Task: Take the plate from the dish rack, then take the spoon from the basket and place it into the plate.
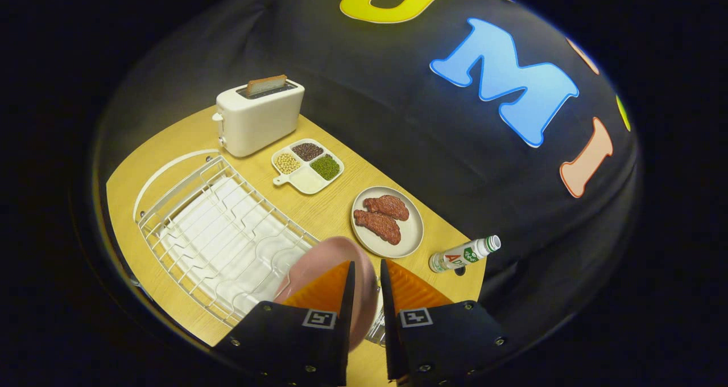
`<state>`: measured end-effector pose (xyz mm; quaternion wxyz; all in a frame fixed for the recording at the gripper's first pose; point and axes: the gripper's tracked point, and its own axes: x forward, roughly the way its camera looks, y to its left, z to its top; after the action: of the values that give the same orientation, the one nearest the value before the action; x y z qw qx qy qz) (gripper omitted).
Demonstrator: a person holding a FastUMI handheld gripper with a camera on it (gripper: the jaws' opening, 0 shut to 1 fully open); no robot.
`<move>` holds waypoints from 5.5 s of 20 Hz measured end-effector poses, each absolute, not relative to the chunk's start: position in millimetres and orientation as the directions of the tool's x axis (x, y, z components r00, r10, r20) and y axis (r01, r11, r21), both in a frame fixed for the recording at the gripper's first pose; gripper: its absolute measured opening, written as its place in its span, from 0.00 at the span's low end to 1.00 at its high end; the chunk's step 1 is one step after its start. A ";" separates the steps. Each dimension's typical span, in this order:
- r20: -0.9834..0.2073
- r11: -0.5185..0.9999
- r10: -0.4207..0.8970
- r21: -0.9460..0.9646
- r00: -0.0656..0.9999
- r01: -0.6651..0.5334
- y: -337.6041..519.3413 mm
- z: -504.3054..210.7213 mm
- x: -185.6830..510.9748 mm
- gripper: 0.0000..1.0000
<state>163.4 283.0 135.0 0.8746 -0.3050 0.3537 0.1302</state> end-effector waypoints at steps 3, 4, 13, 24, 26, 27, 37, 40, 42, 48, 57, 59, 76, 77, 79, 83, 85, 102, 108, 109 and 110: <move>-0.710 0.789 0.010 -0.427 0.704 -0.442 276.6 129.9 162.3 0.16; -0.716 0.804 0.014 -0.407 0.698 -0.434 276.1 131.9 162.2 0.13; -0.869 0.851 -0.007 -0.266 0.495 -0.454 264.8 83.0 138.8 0.62; -0.921 0.886 -0.006 -0.185 0.389 -0.424 274.7 60.1 133.6 0.32; -0.912 0.860 -0.028 -0.230 0.409 -0.455 279.0 65.6 138.5 0.32; -0.905 0.840 -0.041 -0.261 0.424 -0.475 281.9 67.7 140.4 0.32; -0.872 0.761 -0.079 -0.366 0.484 -0.535 293.2 86.2 148.2 0.28; -0.877 0.784 -0.061 -0.338 0.477 -0.520 287.7 91.4 147.5 0.28; -0.889 0.816 -0.027 -0.285 0.458 -0.504 285.5 96.3 141.0 0.28; -0.903 0.899 0.176 -0.015 0.392 -0.438 265.4 124.1 97.1 0.28; -0.804 0.880 0.463 0.364 0.374 -0.306 217.0 127.5 8.1 0.28; -0.787 0.868 0.492 0.409 0.373 -0.283 207.8 113.5 -17.0 0.28; -0.715 0.743 0.662 0.666 0.224 -0.069 238.5 -45.3 -136.2 0.28; -0.706 0.731 0.674 0.680 0.219 -0.057 243.8 -49.0 -139.8 0.28; -0.686 0.712 0.692 0.700 0.223 -0.056 256.2 -59.6 -137.2 0.28; -0.665 0.698 0.699 0.714 0.262 -0.053 268.0 -71.7 -123.7 0.28; -0.668 0.698 0.698 0.715 0.257 -0.039 271.3 -80.2 -121.2 0.29; -0.678 0.863 0.353 0.502 0.645 0.056 130.5 -31.1 -32.3 0.51; -0.526 0.891 0.198 0.448 0.827 0.071 97.1 16.1 29.5 0.51; -0.502 0.889 0.176 0.450 0.847 0.081 92.7 22.2 40.9 0.51; -0.480 0.885 0.163 0.458 0.862 0.087 91.1 26.7 51.8 0.50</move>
<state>51.8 91.1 26.7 0.9348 0.2391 0.2618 0.0202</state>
